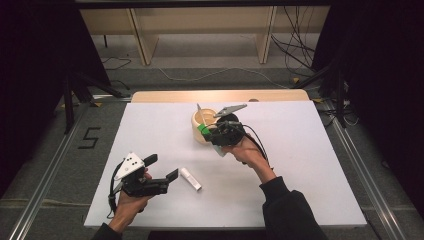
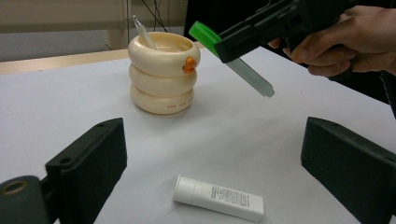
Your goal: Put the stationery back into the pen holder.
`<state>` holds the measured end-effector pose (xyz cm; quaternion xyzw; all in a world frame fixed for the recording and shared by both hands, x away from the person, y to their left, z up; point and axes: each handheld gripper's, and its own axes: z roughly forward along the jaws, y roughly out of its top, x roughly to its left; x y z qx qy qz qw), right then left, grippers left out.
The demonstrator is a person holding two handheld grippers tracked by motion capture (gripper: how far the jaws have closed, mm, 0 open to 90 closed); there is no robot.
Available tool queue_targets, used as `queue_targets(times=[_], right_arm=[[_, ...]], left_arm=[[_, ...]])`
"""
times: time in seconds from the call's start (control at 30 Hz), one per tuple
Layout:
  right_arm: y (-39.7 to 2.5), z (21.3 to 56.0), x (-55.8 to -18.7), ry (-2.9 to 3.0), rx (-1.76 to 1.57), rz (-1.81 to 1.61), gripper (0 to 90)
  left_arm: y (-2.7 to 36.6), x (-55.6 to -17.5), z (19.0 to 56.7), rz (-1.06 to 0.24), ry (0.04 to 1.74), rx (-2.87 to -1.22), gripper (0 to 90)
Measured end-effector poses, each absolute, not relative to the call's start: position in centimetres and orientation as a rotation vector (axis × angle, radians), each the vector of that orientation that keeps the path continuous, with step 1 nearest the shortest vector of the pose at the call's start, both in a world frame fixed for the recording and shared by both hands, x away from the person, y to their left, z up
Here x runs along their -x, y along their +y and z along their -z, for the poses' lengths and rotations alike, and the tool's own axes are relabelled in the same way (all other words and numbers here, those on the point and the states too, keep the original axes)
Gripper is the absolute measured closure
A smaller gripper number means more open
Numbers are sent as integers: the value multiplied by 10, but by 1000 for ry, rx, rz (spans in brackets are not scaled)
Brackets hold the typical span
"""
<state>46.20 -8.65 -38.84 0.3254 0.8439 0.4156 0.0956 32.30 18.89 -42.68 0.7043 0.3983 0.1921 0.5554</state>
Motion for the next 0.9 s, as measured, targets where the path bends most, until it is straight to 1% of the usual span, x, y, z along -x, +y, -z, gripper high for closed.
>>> queue_targets(times=[0.9], right_arm=[[-77,361,-476,2405,-985,-1336,673]], left_arm=[[190,-323,427,-454,942,-1665,65]])
